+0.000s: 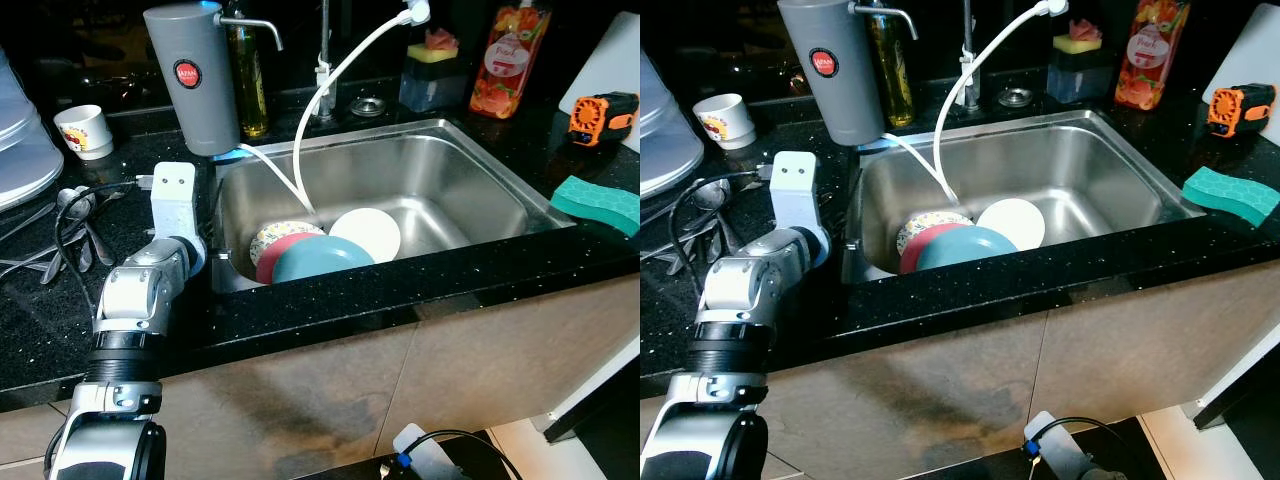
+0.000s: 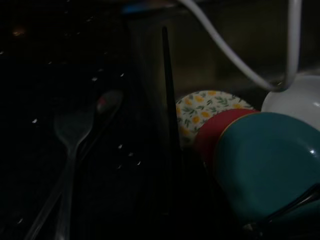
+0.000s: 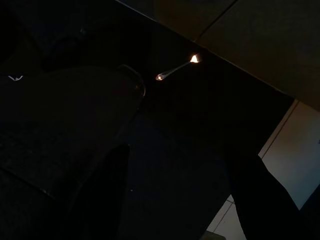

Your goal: Kitchen organization

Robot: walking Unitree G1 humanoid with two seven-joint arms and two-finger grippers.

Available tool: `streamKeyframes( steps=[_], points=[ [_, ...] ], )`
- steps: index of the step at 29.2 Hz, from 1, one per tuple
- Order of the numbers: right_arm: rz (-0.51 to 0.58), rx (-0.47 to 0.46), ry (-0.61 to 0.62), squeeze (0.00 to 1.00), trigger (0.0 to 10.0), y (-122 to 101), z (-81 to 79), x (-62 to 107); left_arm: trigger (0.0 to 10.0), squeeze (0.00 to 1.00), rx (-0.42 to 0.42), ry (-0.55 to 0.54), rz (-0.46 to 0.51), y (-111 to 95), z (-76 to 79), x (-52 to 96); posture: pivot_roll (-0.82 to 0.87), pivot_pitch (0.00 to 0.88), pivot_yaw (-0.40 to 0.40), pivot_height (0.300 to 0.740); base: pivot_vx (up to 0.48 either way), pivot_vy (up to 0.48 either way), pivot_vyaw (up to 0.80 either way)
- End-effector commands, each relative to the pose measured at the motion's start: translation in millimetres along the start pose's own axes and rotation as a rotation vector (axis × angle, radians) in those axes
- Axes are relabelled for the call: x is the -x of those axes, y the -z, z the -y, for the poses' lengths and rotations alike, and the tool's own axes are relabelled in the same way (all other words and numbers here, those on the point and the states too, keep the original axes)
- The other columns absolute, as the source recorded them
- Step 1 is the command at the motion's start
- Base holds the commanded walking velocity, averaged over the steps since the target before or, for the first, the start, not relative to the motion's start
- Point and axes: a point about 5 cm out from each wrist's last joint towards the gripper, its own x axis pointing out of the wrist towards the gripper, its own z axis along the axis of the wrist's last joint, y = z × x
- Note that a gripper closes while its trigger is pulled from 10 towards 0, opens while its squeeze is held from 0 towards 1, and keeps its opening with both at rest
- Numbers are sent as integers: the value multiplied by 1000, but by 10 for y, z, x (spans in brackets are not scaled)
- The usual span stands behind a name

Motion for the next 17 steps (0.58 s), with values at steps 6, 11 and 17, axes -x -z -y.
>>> streamKeyframes(
  steps=[6, 11, 17],
  points=[
    [1, 17, -6, 0, 10000, -11, -22, -7, 0, 0, 85, 266, 129, -204, 369, 52, 43, 0, 64, 740, 0, 0, 0],
    [0, 20, -6, 0, 10000, -11, -23, -8, 0, 0, 142, 378, 180, -295, 473, 108, 42, 0, 63, 740, 0, 0, 0],
    [0, 23, -5, 0, 10000, -16, -20, -8, 0, 0, 305, 666, 250, -487, 648, 280, 42, 0, 60, 740, 0, 0, 0]
  ],
)
